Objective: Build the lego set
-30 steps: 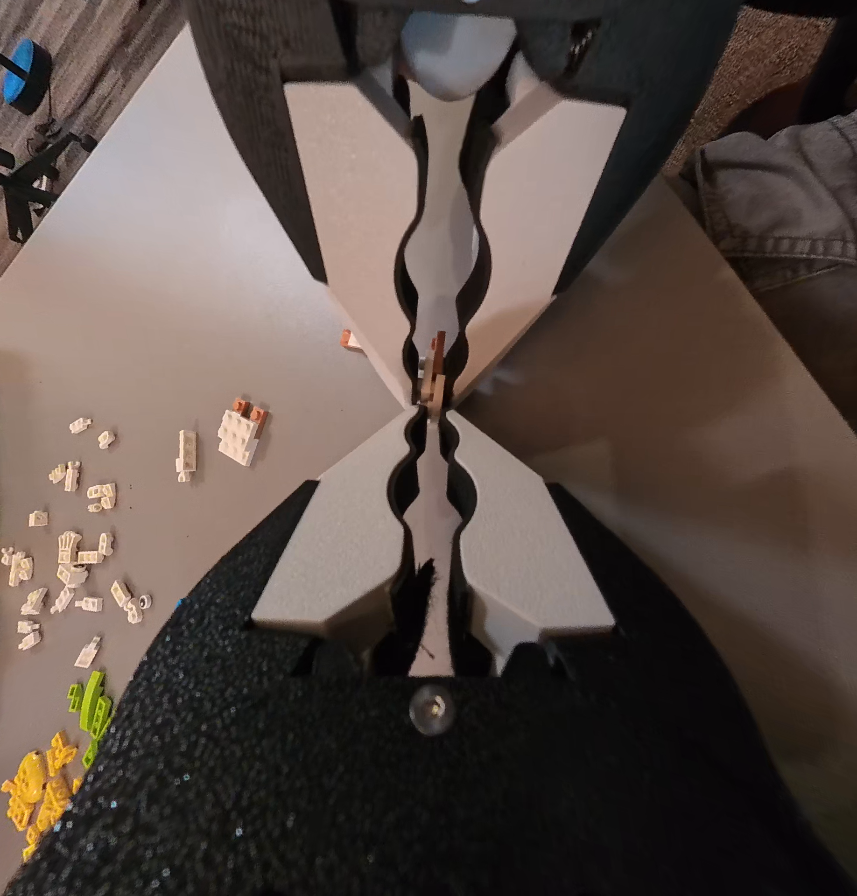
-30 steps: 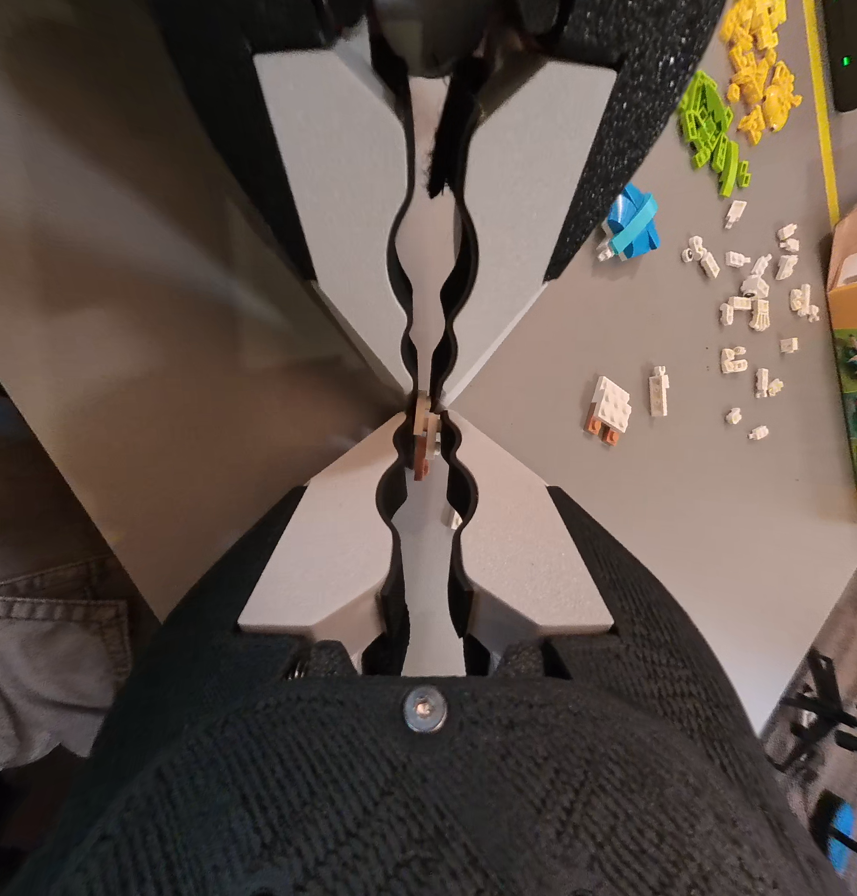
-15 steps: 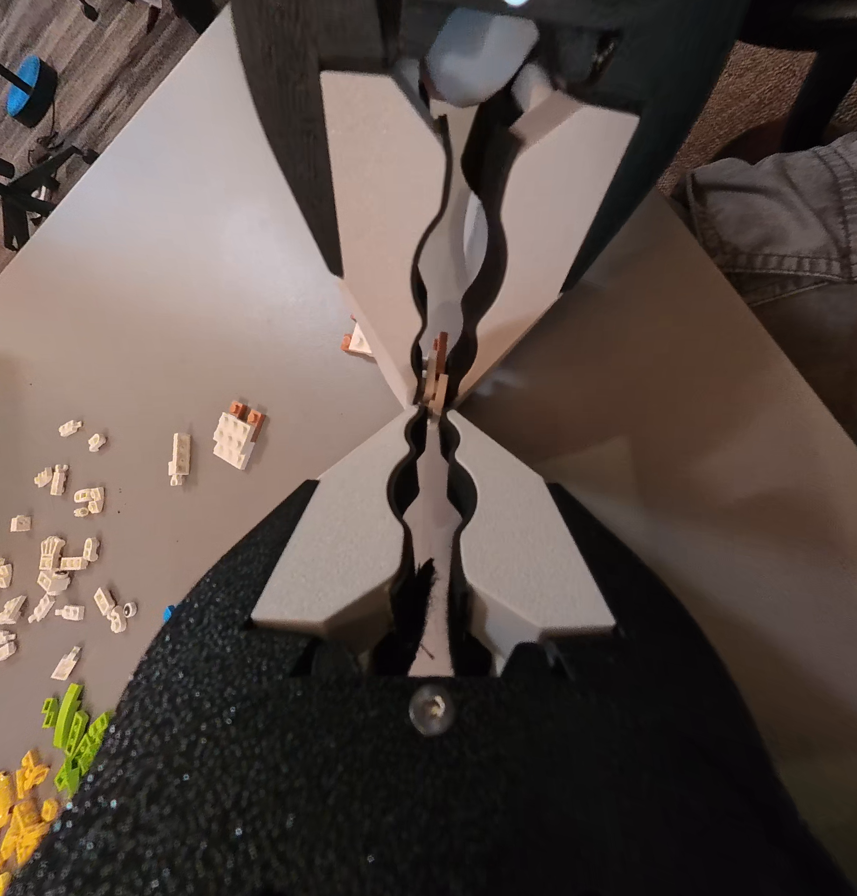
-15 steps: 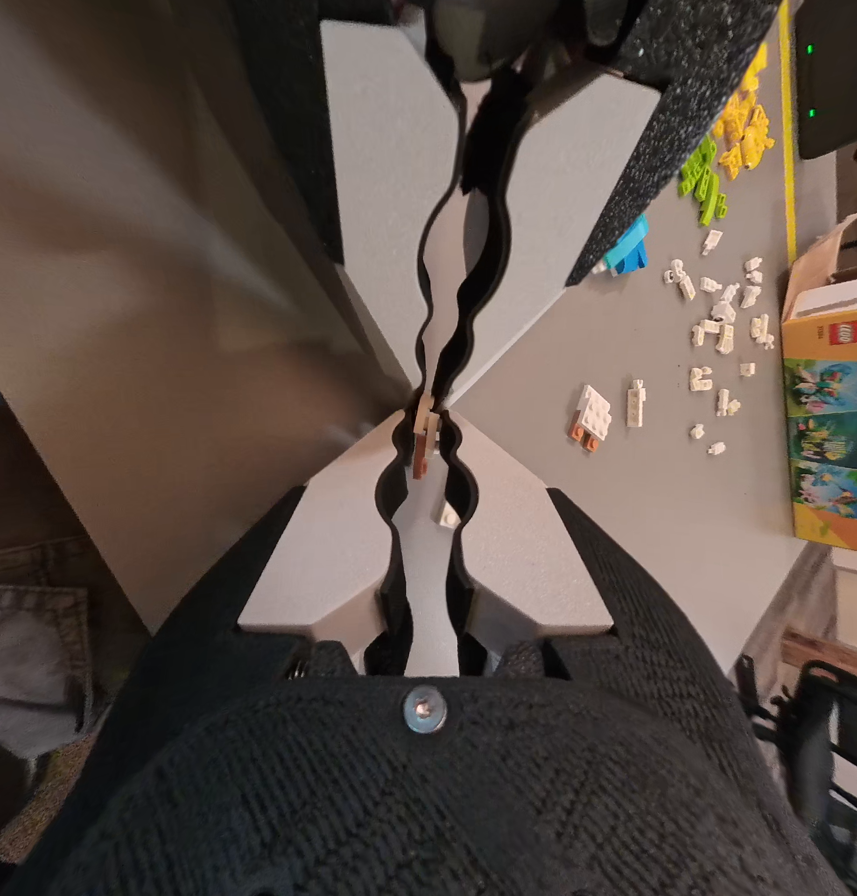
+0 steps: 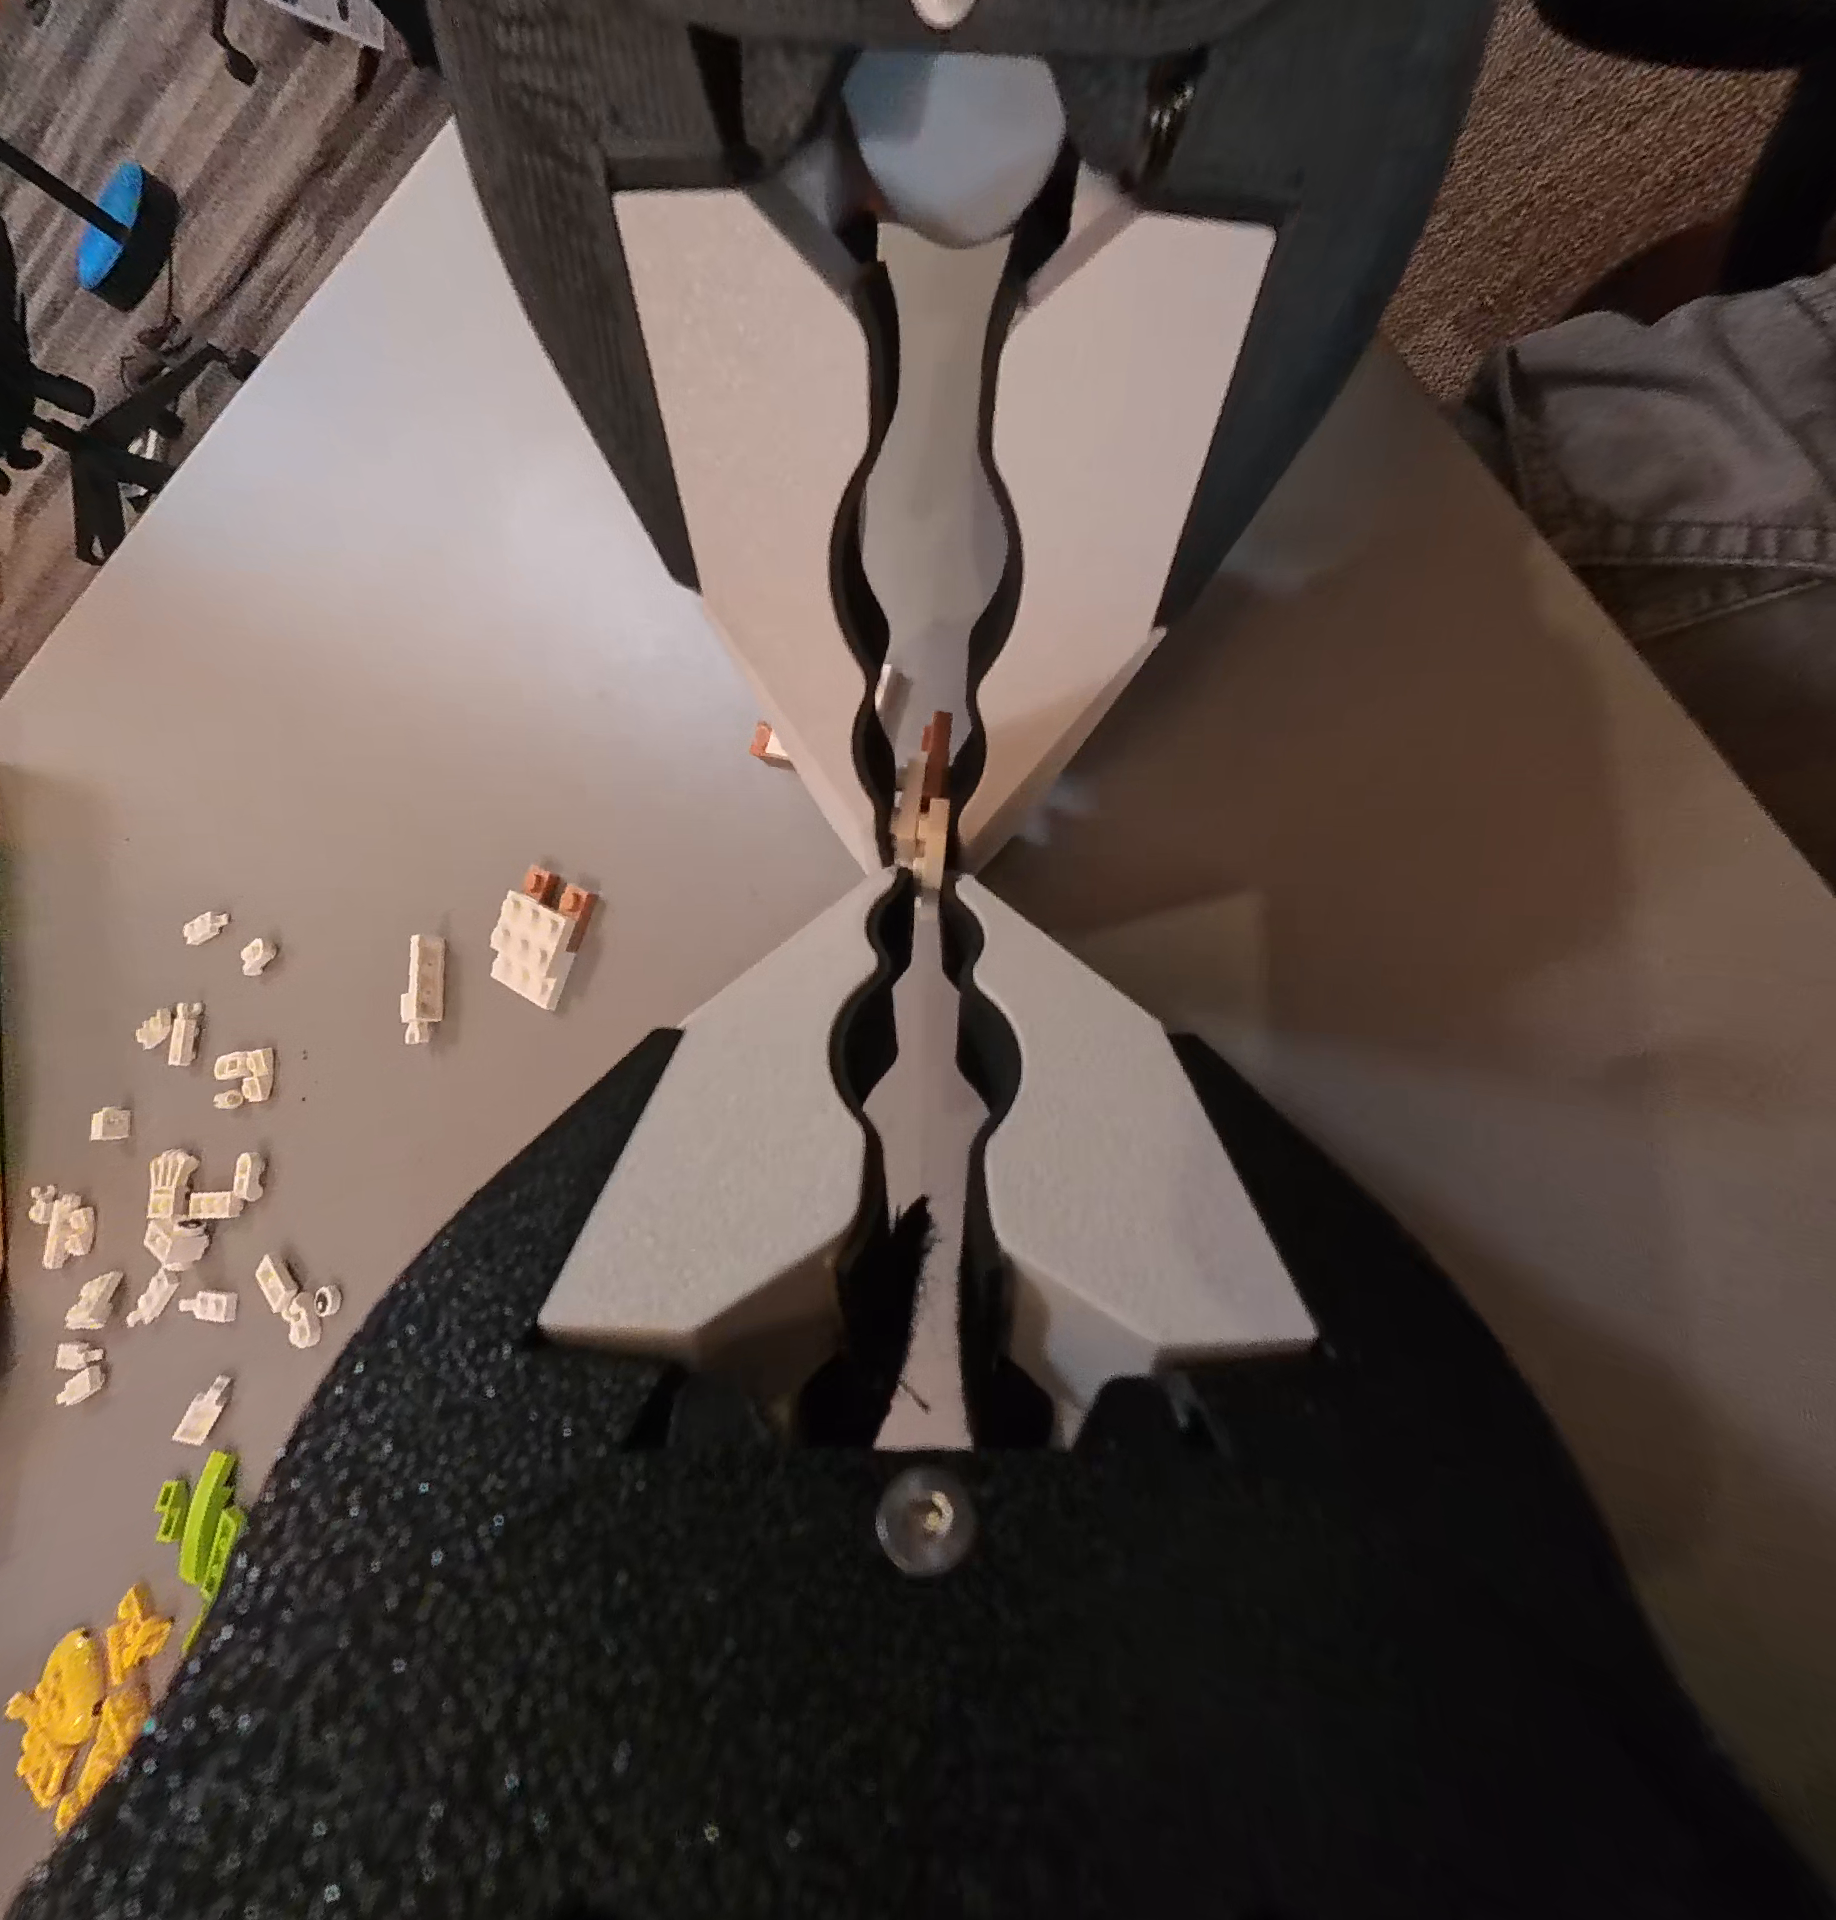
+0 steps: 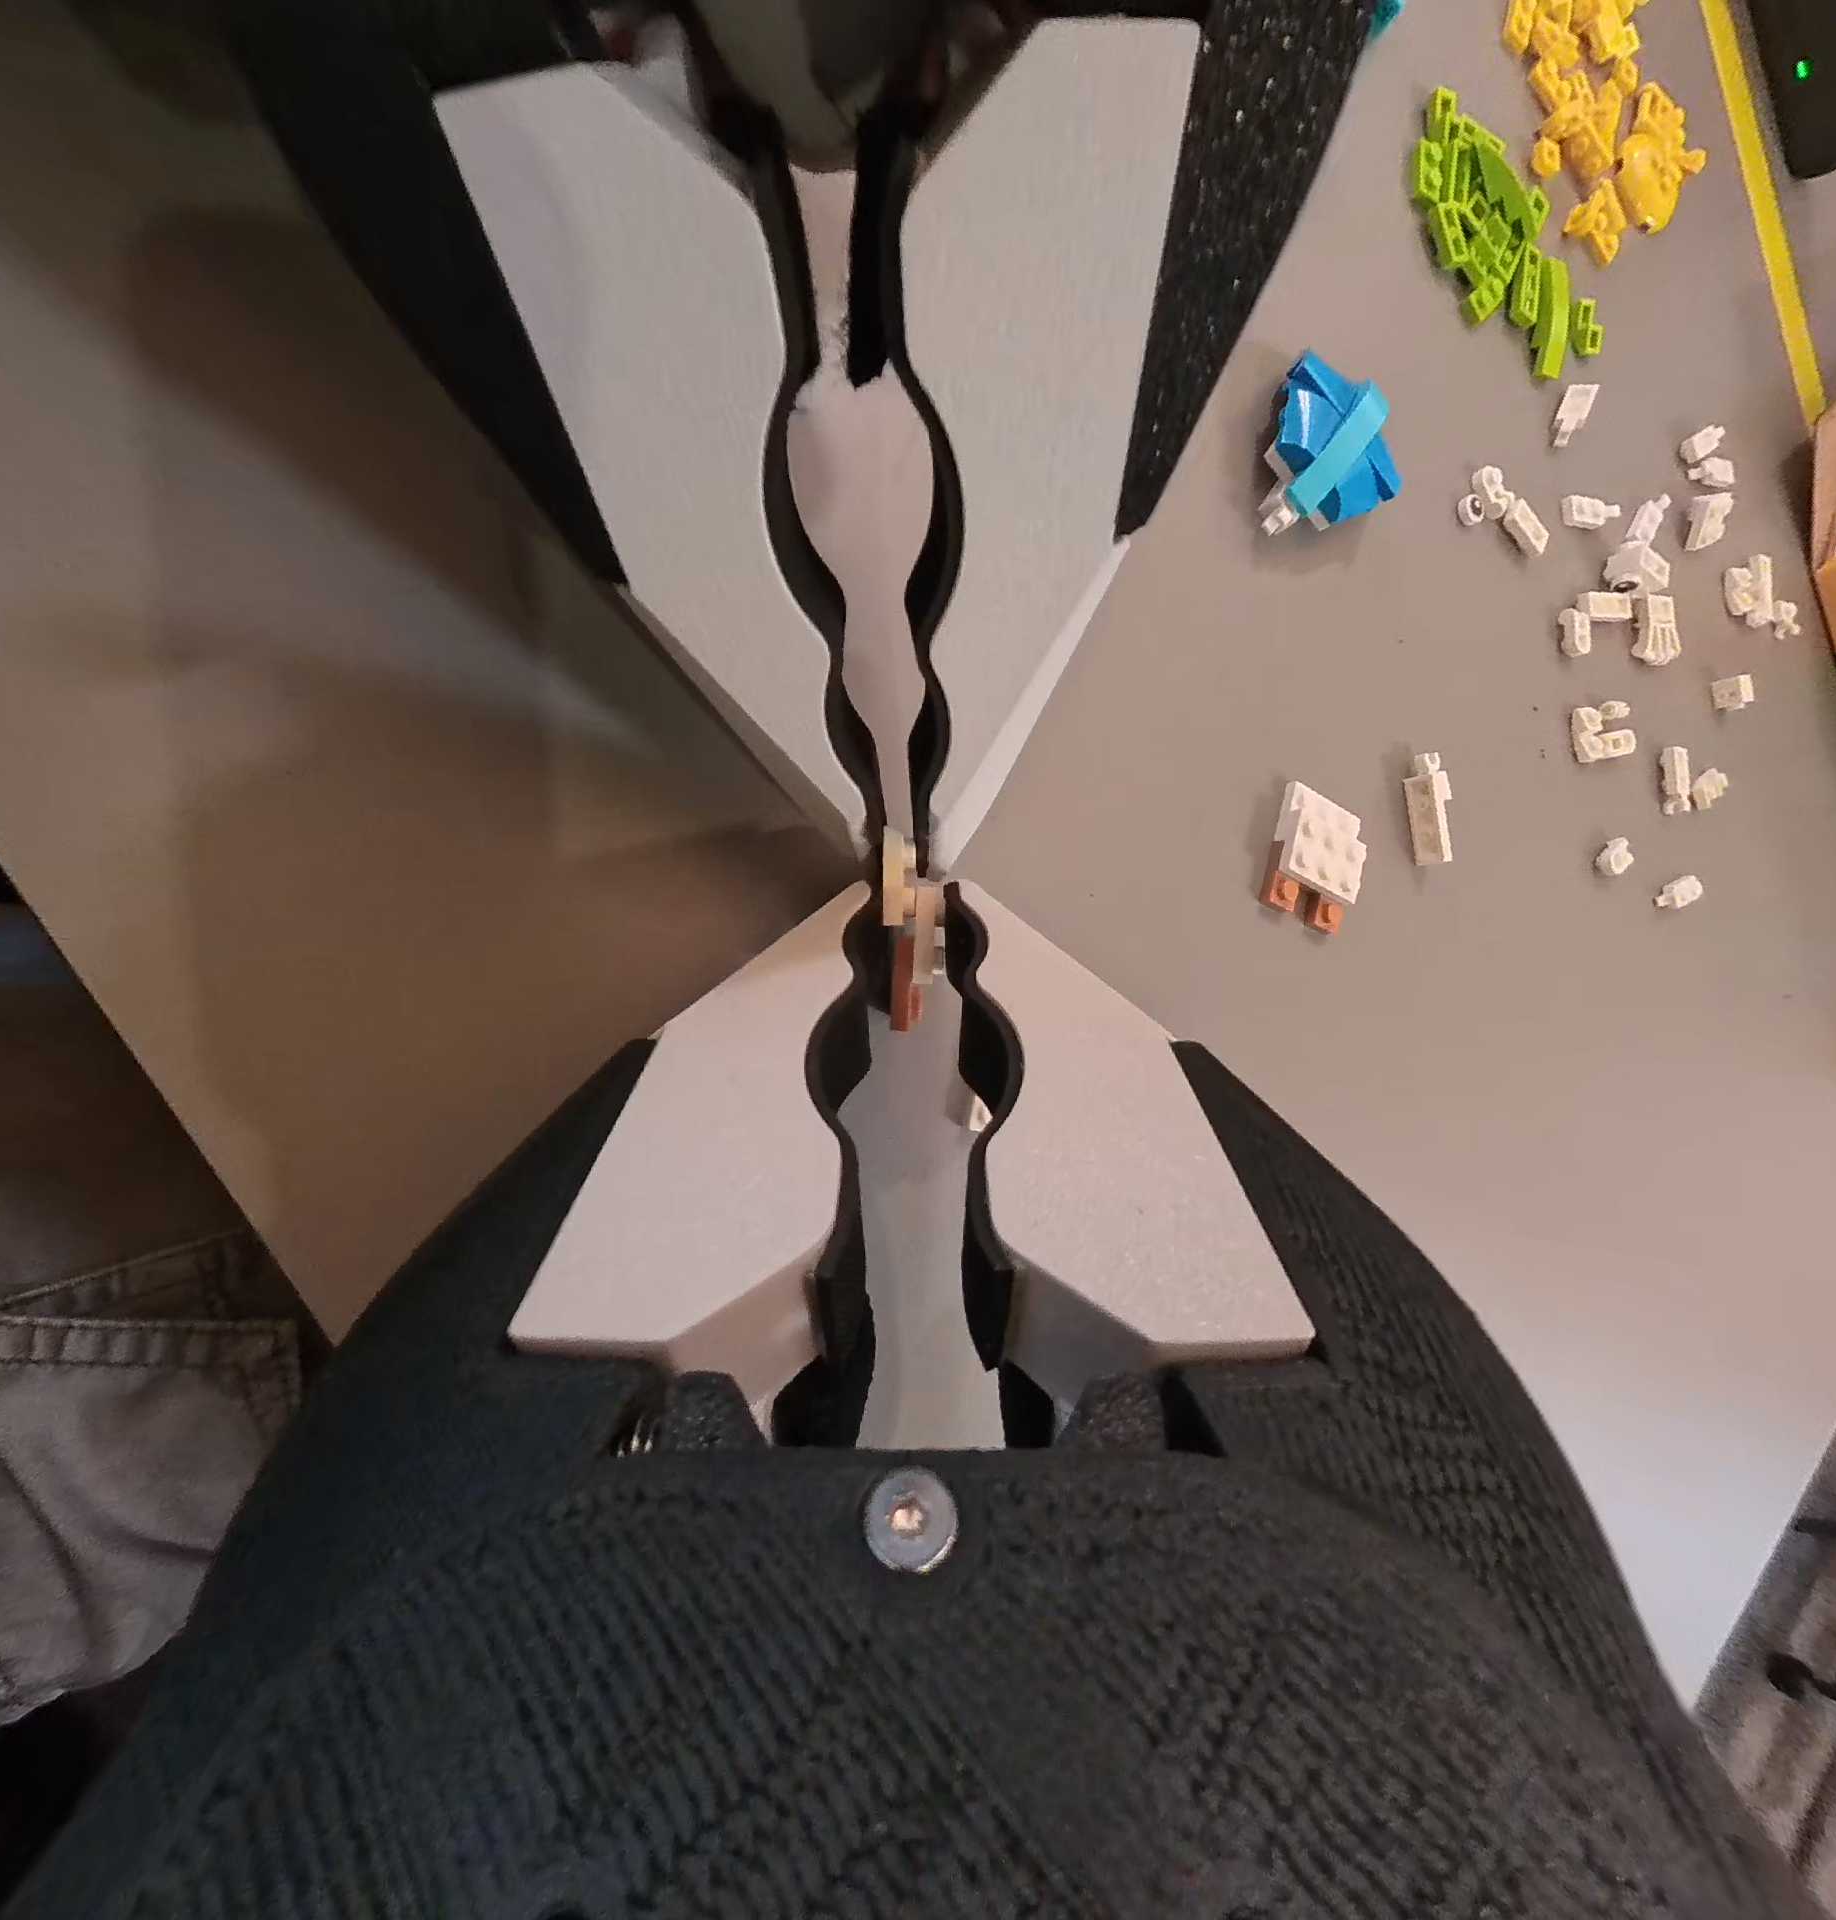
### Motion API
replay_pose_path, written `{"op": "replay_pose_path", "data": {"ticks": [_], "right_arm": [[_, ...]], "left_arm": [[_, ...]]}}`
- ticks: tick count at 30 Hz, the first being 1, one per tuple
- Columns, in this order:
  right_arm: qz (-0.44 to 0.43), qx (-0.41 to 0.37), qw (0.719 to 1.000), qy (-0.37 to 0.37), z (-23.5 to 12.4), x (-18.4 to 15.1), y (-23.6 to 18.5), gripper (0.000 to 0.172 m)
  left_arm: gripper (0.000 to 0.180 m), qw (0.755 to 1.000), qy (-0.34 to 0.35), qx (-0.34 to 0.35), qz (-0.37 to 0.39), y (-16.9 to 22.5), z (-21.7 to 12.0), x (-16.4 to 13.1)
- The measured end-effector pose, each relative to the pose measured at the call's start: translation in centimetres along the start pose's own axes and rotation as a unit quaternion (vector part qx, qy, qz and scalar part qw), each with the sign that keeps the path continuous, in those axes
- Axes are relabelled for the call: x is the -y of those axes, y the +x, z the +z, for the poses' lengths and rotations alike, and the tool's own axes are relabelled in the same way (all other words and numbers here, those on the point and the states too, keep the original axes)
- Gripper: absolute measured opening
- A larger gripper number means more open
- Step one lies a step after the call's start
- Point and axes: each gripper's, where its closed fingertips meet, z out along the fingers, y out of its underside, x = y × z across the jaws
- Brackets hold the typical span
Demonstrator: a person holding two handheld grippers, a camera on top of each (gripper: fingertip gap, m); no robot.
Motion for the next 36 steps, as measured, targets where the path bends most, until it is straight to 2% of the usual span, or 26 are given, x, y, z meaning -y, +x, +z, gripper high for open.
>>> {"op": "replay_pose_path", "data": {"ticks": [1, 14, 20, 25, 36], "right_arm": [[0.003, 0.003, 1.000, 0.001, 0.0, 0.0, 0.0, 0.010], [0.039, 0.024, 0.999, 0.005, -0.1, 0.0, -0.2, 0.013], [0.069, 0.061, 0.996, 0.013, -0.1, 0.0, -0.4, 0.014], [0.091, 0.109, 0.989, 0.030, -0.3, 0.5, -1.3, 0.027], [0.089, 0.105, 0.990, 0.030, -0.4, 0.4, -1.3, 0.026]], "left_arm": [[0.002, 1.000, 0.001, -0.001, -0.001, 0.0, 0.0, 0.0], [0.002, 1.000, 0.016, -0.004, 0.001, 0.0, 0.2, 0.1], [0.002, 1.000, 0.022, -0.016, -0.005, 0.3, 0.2, 0.1], [0.002, 1.000, 0.018, -0.023, -0.006, 0.4, 0.3, -0.1], [0.002, 0.998, 0.032, -0.034, -0.030, 0.6, 0.3, 0.1]]}}
